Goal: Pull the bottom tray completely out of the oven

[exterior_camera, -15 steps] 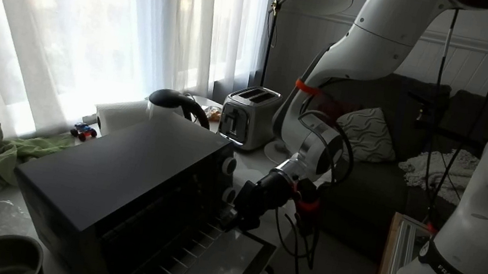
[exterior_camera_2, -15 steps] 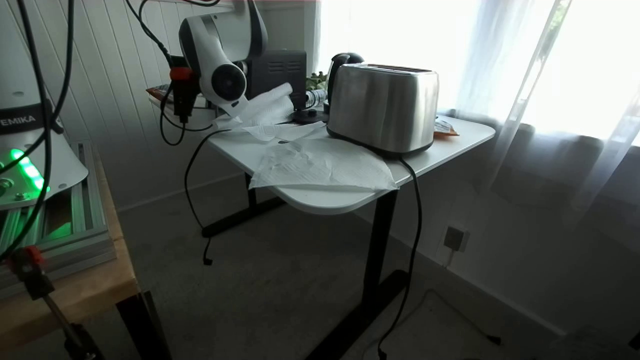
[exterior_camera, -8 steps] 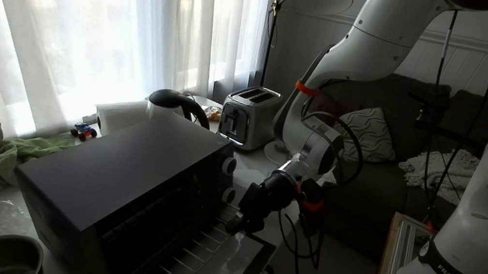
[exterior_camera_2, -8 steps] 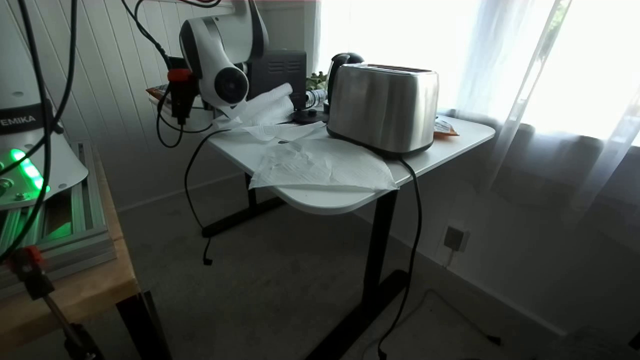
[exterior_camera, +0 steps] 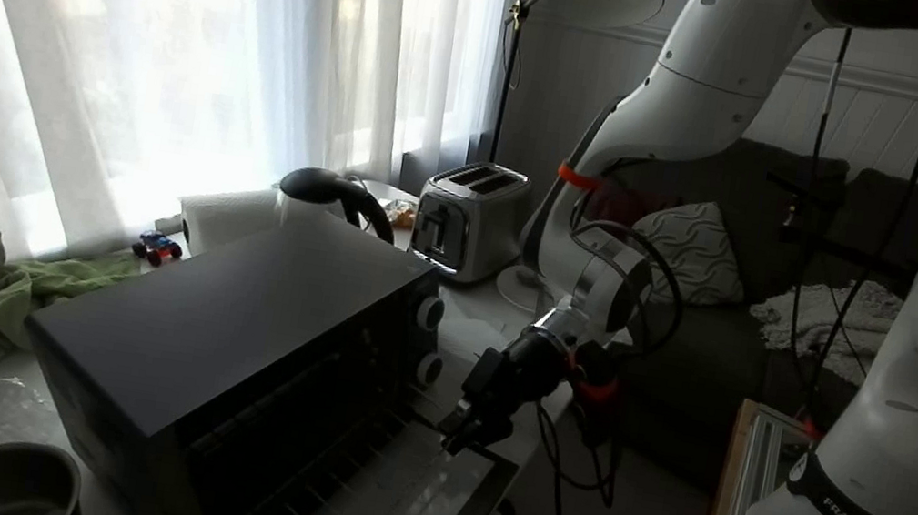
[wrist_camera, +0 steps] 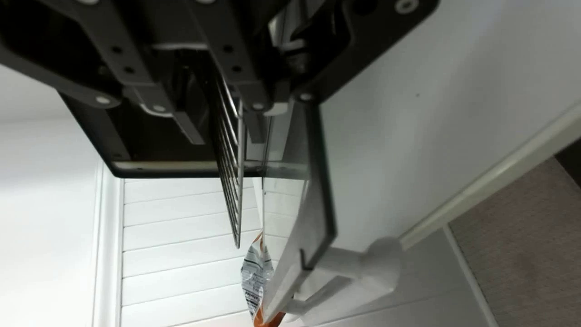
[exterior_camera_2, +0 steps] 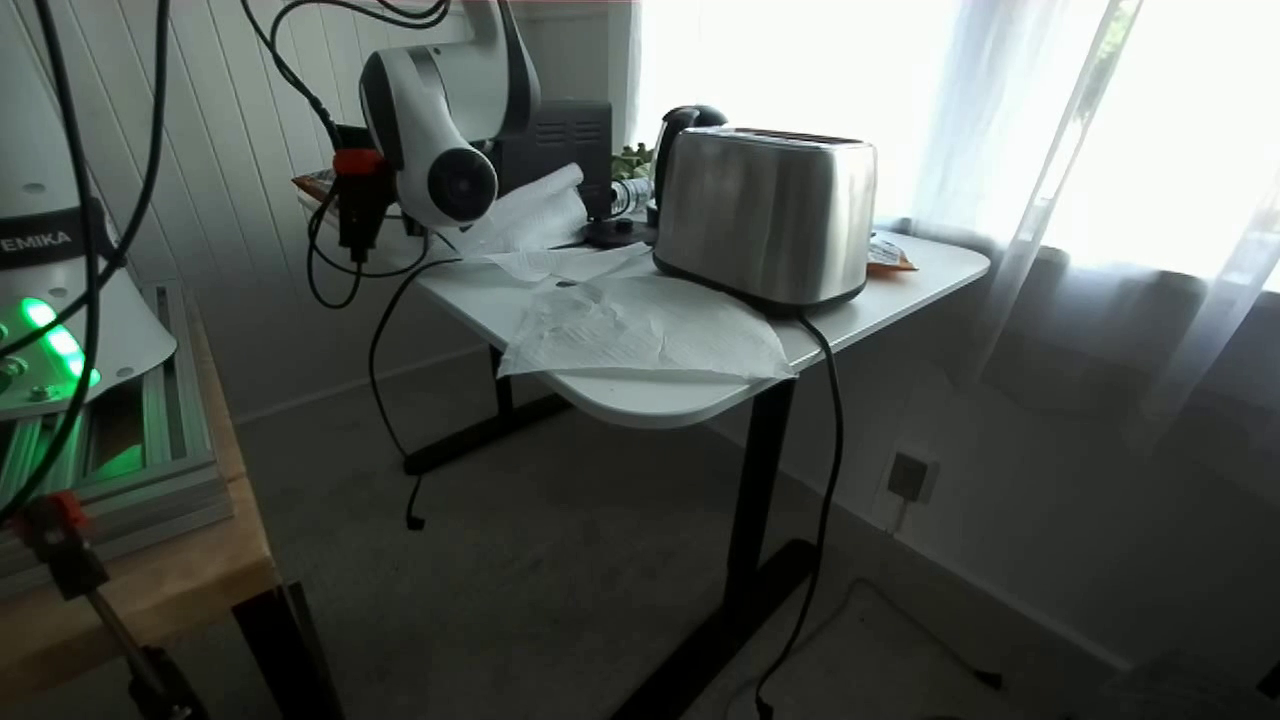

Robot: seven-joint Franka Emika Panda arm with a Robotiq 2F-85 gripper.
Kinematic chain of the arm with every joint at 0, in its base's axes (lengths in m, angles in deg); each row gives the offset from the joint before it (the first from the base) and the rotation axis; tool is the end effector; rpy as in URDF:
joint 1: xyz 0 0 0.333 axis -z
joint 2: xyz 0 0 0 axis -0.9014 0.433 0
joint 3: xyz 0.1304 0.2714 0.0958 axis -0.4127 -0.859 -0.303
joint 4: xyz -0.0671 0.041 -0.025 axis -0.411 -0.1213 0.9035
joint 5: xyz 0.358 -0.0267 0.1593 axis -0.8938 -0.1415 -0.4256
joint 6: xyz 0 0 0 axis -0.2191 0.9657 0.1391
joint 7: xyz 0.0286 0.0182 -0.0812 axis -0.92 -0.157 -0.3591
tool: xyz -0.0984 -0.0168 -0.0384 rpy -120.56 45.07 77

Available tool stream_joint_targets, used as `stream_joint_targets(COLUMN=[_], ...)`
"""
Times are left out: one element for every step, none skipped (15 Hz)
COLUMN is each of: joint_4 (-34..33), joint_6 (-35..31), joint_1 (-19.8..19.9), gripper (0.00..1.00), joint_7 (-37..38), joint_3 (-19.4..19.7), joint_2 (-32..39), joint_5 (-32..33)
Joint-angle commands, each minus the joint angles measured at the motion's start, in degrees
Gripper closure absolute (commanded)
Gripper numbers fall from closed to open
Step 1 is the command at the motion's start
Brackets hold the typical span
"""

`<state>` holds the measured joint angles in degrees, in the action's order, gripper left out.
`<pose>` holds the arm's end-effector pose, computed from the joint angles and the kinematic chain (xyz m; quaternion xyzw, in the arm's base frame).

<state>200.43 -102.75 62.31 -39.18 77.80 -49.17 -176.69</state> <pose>0.3595 0.0596 0.1180 -0.7604 0.1180 0.0161 0.6384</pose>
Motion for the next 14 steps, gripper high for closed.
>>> stream_joint_targets(joint_4=[-0.04,-0.16,-0.32,-0.38,-0.55,-0.72,-1.06,-1.31,-1.21,-0.88,-0.63,-0.47,-0.36,-0.58], joint_6=[0.9,1.13,1.94,2.67,3.18,3.58,4.46,5.44,5.37,4.49,4.72,4.61,4.71,5.6], joint_1=[2.64,3.12,3.48,3.66,3.68,3.69,3.72,3.77,3.71,3.78,4.09,4.23,4.52,5.03], gripper=[0.4,0.34,0.27,0.2,0.14,0.06,0.02,0.0,0.0,0.0,0.0,0.0,0.0,0.0], joint_7=[0.15,0.11,0.07,0.12,0.1,-0.12,-0.5,-0.44,-0.16,0.14,-0.21,-0.1,-0.19,-0.48], joint_3=[1.49,1.66,1.63,1.59,1.62,1.66,1.6,1.64,1.88,2.54,2.86,3.19,3.53,3.68], joint_2=[1.75,1.85,1.84,1.78,1.73,1.65,1.61,1.45,0.94,-0.03,-0.77,-1.43,-2.05,-2.31], joint_5=[3.2,3.72,4.05,4.15,4.32,4.42,4.74,5.73,6.59,7.78,8.68,9.72,10.53,11.26])
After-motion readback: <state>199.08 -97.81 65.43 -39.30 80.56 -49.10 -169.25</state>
